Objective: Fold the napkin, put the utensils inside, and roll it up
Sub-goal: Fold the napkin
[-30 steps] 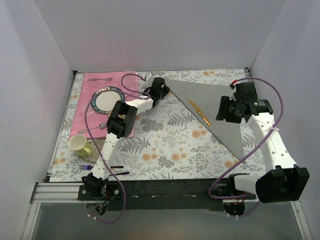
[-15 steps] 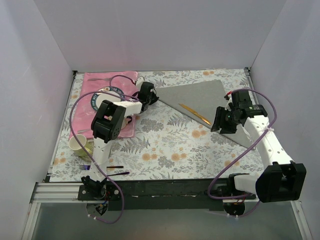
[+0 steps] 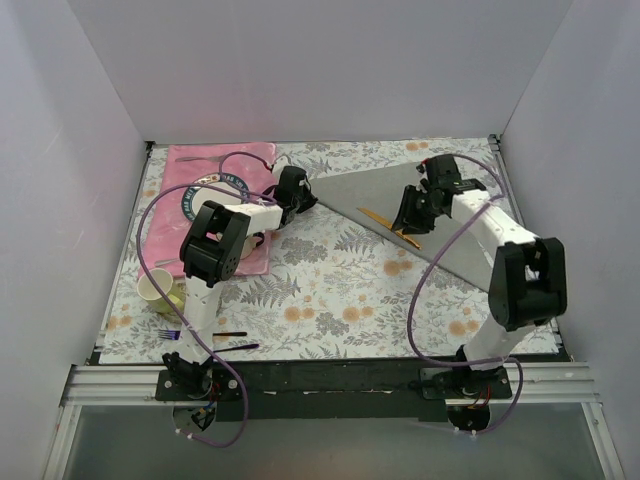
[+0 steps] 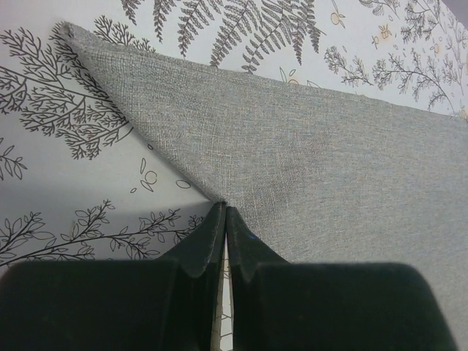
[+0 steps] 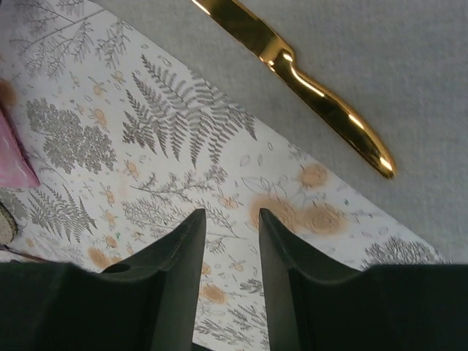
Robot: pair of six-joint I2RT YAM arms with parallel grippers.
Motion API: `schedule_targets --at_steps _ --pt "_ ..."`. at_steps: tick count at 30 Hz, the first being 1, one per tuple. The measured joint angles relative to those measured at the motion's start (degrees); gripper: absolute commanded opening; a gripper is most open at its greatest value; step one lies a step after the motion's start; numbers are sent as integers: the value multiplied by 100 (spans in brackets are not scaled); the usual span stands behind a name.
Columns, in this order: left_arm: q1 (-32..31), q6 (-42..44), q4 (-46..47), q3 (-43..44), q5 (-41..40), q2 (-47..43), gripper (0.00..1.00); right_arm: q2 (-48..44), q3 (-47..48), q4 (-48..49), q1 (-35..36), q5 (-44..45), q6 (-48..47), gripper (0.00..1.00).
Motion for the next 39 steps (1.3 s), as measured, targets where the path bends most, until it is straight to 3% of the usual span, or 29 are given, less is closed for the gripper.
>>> schedule_targets --at_steps 6,10,18,39 --pt "0 35 -138 81 85 4 0 1296 1237 330 348 46 271 36" --pt "2 92 -192 131 103 4 0 1808 1707 404 358 61 356 26" --pt "76 181 -219 236 216 26 0 2852 2675 382 354 -44 413 24" --pt "87 166 -212 280 415 28 0 3547 3134 345 354 -131 393 24"
